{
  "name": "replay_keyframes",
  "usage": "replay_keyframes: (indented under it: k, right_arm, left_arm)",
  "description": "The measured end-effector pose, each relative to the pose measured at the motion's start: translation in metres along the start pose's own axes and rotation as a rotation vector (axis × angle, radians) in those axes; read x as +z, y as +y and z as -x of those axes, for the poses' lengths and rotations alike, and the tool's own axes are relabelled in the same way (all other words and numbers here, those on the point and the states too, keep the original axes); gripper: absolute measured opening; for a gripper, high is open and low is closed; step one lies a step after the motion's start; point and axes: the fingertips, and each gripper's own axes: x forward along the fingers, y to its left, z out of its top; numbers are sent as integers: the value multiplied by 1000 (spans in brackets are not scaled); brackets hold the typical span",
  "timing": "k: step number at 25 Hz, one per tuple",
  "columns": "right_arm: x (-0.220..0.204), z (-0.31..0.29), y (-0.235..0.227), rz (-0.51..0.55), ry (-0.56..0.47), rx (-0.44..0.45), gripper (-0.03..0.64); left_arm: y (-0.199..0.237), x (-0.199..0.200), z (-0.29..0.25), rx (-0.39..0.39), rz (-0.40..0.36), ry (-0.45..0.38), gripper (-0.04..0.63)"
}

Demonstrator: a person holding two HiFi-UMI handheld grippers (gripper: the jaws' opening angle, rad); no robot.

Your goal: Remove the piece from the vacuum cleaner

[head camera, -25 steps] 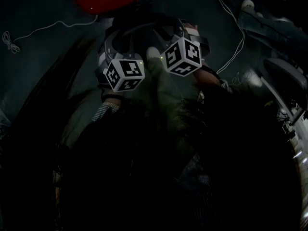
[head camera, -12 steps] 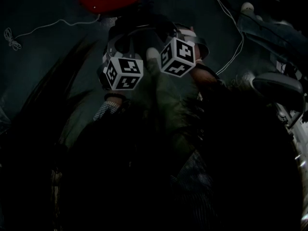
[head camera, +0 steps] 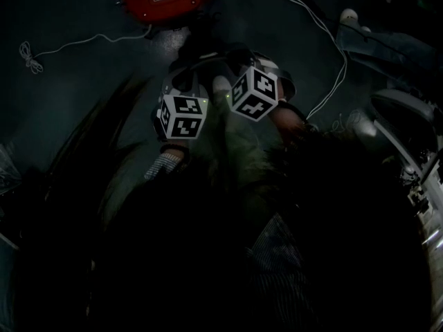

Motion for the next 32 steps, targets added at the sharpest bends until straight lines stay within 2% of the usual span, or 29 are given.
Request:
replay_keyframes:
  k: [5, 12, 16, 18, 23, 25, 30, 32]
  right_arm:
    - [23, 77, 0, -135, -69, 4, 26]
    - [69, 206, 23, -218, -176, 5, 26]
    - [88, 257, 36, -372, -276, 33, 26]
    - [97, 277, 36, -409, -321, 32, 26]
    - [114, 311, 33, -410, -387, 37, 26]
    - [119, 324, 30, -411, -411, 32, 26]
    - [123, 353, 20, -530, -499, 26, 26]
    - [125, 358, 20, -542, -515, 25, 26]
  left_arm:
    - [-15, 40, 66, -2, 86, -36, 31]
    - [-36, 92, 191, -3, 121, -110, 29]
    - [-46, 104, 244, -15, 143, -137, 31]
    - [-49, 111, 263, -21, 159, -159, 31]
    - [-52, 134, 299, 18, 154, -239, 30]
    - [-57, 142, 308, 15, 176, -272, 29]
    - [-64, 163, 323, -28, 255, -346, 29]
    - [-63, 168, 326, -25, 262, -360, 29]
